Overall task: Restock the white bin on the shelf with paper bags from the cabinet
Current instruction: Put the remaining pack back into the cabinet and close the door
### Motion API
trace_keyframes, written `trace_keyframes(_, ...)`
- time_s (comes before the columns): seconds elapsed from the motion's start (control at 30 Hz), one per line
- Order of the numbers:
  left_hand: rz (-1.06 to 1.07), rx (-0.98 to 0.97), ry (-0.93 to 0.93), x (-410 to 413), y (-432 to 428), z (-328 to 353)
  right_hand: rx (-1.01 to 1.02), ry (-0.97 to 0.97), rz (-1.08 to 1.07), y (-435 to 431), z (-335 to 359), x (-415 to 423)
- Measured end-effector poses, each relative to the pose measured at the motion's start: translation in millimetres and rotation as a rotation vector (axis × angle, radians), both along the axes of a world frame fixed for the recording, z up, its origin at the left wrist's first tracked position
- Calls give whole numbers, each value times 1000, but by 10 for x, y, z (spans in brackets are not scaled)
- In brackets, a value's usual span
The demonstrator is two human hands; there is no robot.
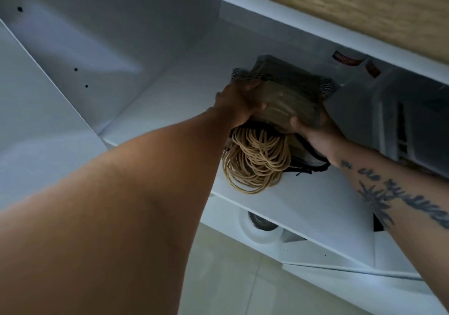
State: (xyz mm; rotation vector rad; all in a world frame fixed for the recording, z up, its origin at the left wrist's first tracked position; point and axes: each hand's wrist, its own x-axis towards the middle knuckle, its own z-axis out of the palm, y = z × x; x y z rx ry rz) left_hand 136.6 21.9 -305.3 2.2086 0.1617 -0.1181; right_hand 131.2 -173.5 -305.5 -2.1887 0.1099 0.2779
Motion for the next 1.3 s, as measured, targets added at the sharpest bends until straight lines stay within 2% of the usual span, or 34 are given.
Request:
trace_keyframes(0.07,61,156,-88,-102,-53,40,-122,-4,-28,-2,18,-110)
trace_keyframes(0.2,80,35,-170,-424,-14,57,-104,-43,-104,-113,60,-342)
trace_keyframes(0.4,43,149,-7,-1041,400,131,-76,121,-245,-251,223,-845)
trace_keyframes(0.6,11,351,231,-1919,823,680,-210,179,-60,180,688,-1501)
trace_keyframes(0.77,-22,495,369,-2818,1105,1390,-330,199,266,757,1216,-2148)
trace_keyframes(0.87,-37,550,383,-3272,1326,1870,-380,133,496,1099,1647,-2467)
trace_keyframes(0.93,28,568,299,-3509,1566,2213,-399,65,590,1317,1946,-2567)
trace_keyframes(1.07,214,689,84,-3917,2171,2796,-460,-143,696,1625,2429,-2542)
trace_keyframes(1.13,341,720,45,-4105,2489,2981,-489,-273,707,1698,2645,-2407)
trace_keyframes(1.2,451,729,86,-4327,2780,3042,-542,-384,683,1690,2816,-2244)
trace_keyframes(1.3,569,725,288,-4748,3125,2946,-750,-431,579,1501,2889,-1958)
